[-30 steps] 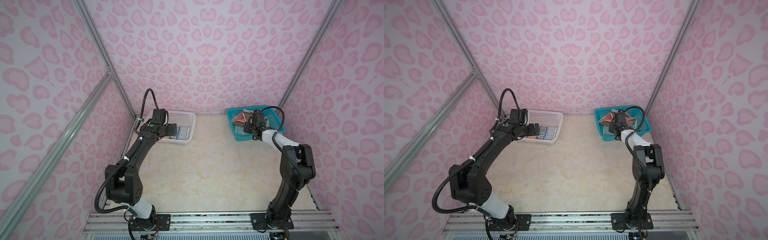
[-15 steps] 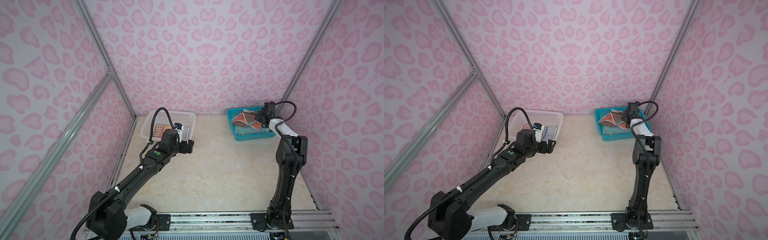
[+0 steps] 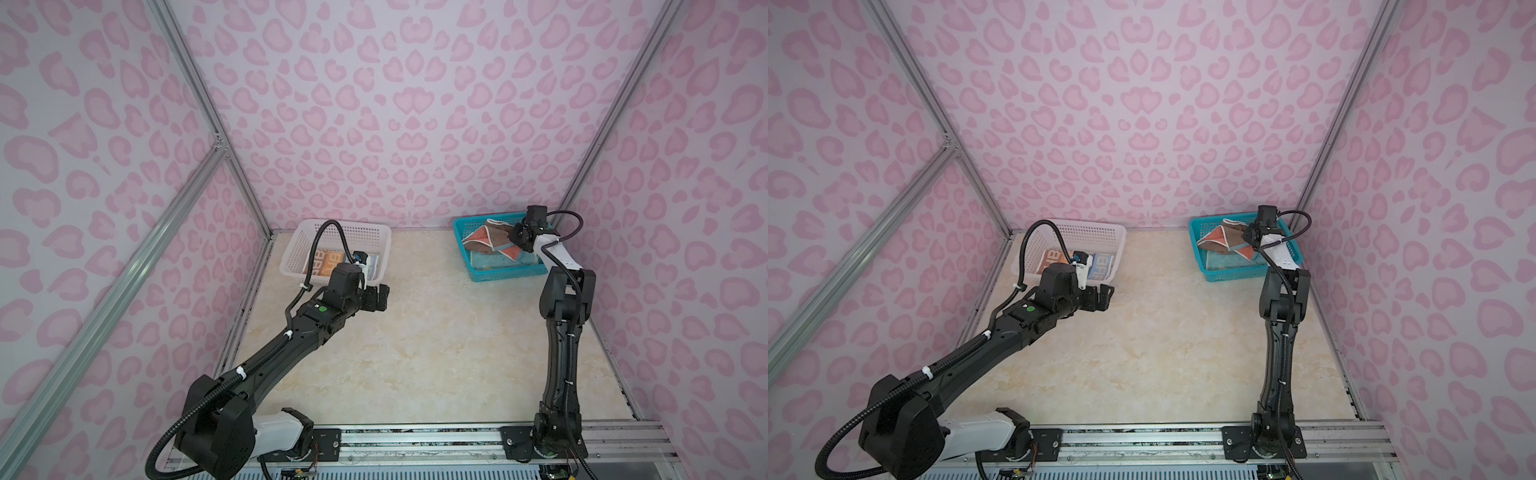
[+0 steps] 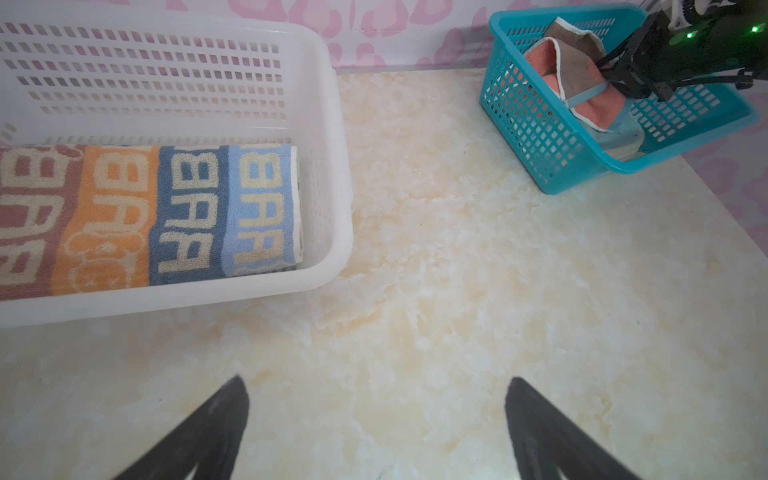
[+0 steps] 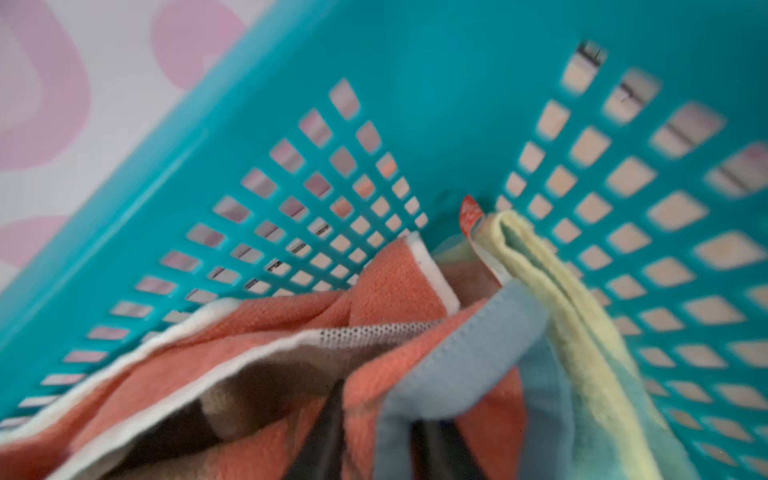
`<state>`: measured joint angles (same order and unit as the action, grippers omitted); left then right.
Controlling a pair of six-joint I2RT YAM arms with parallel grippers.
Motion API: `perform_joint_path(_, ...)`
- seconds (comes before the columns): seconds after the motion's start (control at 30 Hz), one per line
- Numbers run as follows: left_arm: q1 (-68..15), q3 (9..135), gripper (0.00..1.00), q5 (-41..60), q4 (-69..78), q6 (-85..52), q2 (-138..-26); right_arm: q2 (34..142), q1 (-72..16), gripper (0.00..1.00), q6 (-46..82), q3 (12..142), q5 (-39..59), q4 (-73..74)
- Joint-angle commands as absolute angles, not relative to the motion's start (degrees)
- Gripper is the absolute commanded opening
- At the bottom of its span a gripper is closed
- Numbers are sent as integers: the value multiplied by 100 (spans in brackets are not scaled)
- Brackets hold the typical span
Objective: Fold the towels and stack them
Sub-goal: 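Grasp the pink-brown towel with the right gripper and lift it out of the basket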
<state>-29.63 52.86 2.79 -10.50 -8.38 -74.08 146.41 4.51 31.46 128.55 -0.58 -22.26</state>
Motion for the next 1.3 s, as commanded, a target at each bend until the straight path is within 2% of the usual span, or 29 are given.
perform_joint_path(0.0, -2962, 5307, 98, 141, -953, -736, -7446, 14480, 445, 0, 3145, 12481, 161, -2006)
perform_joint_path(0.2, -2979, 5208, 98, 184, -823, -763, -7462, 13258, 426, 0, 2839, 10953, 263, -872)
perform_joint_path(0.47, -3065, 5074, 98, 237, -685, -885, -7440, 11473, 407, 0, 2704, 9240, 1082, 290)
perform_joint_path(0.67, -3111, 4931, 98, 201, -658, -939, -7271, 10250, 100, 0, 2487, 8369, 1503, 472)
perform_joint_path(0.83, -3129, 4773, 99, 115, -639, -1018, -7041, 9302, -479, 0, 2022, 7968, 1662, 101)
perform_joint_path(1.03, -3129, 4557, 100, -13, -721, -1046, -6609, 8343, -1668, 0, 1448, 7406, 1365, -463)
perform_joint_path(1.27, -3164, 4285, 99, 596, -721, -852, -5986, 7780, -2850, 0, 1789, 6338, 1136, -103)
